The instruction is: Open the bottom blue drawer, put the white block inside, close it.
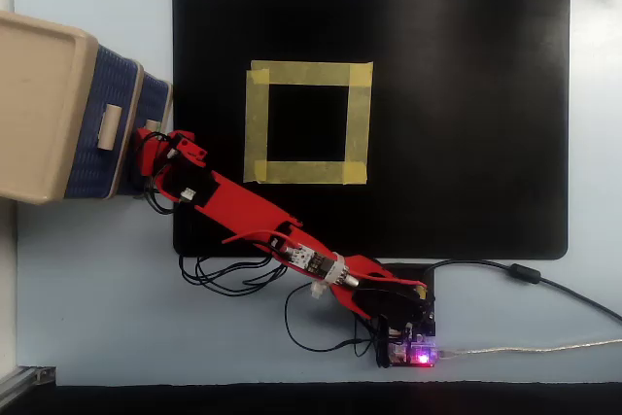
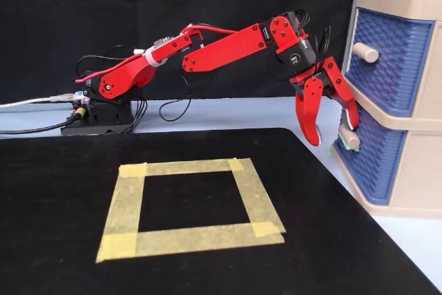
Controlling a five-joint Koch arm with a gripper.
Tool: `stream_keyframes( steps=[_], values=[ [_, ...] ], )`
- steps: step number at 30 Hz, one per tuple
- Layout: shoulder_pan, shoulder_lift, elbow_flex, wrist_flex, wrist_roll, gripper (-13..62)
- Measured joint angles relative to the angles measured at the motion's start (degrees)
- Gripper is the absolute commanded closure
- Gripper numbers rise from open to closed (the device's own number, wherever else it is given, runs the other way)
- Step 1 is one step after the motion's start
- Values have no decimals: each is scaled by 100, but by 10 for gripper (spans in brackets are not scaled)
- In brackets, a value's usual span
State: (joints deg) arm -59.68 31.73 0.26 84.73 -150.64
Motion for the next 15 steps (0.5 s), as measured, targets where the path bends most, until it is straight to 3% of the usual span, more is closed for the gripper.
stream_keyframes(
  steps=[5, 8, 11, 15],
  values=[
    [-26, 97, 26, 563, -413, 149],
    [132, 650, 272, 2355, -413, 149],
    [817, 2013, 879, 2848, -88, 151],
    [1863, 3929, 3208, 2856, 1494, 154]
  ],
)
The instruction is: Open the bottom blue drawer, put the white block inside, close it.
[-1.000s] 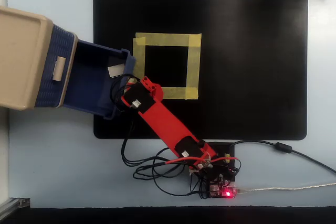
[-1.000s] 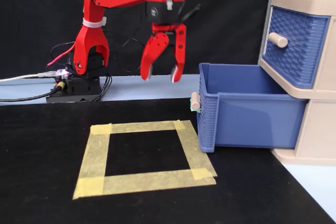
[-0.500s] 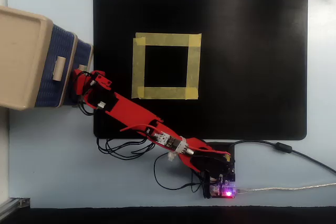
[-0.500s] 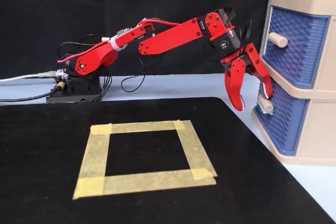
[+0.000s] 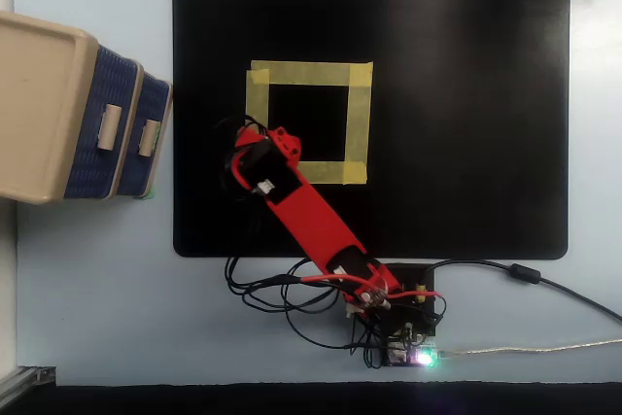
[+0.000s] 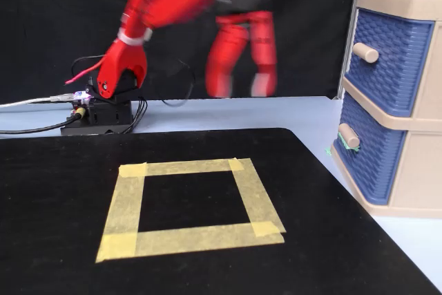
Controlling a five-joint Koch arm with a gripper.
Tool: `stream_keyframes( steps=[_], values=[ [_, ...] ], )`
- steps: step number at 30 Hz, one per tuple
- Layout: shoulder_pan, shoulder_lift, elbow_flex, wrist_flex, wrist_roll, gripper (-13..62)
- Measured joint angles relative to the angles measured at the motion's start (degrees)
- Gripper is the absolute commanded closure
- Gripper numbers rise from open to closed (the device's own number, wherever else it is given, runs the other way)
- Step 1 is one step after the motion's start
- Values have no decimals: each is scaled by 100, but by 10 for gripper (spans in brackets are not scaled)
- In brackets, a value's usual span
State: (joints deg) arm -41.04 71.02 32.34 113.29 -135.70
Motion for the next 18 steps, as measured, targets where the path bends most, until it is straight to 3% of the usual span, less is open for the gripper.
stream_keyframes(
  steps=[5, 9, 15, 18],
  values=[
    [1854, 1881, 3621, -141, 2575, 155],
    [2874, 3489, 6899, -1283, 4052, 154],
    [3111, 5502, 10433, -3138, 4482, 149],
    [3190, 6091, 10969, -3059, 4509, 149]
  ],
)
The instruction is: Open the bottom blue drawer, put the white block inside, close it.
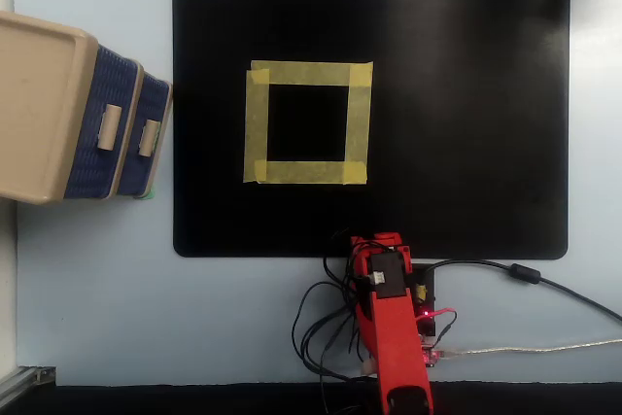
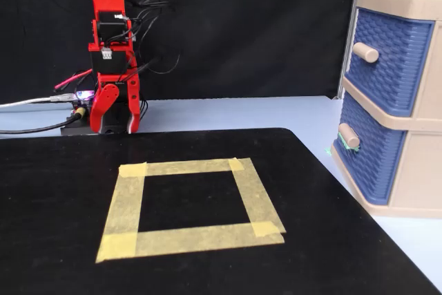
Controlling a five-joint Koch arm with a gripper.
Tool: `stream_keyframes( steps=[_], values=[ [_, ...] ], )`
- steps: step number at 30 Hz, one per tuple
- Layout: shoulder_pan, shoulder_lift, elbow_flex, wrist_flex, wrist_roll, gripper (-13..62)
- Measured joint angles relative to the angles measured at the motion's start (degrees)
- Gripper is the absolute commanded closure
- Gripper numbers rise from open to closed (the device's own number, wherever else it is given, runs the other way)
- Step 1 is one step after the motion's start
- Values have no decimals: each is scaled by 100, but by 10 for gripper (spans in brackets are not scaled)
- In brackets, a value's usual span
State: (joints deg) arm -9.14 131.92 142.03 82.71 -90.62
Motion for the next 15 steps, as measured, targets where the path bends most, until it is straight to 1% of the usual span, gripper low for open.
stream_keyframes(
  steps=[4, 15],
  values=[
    [132, 0, -167, 510, 35, 146],
    [316, 0, -193, 545, 62, 149]
  ],
)
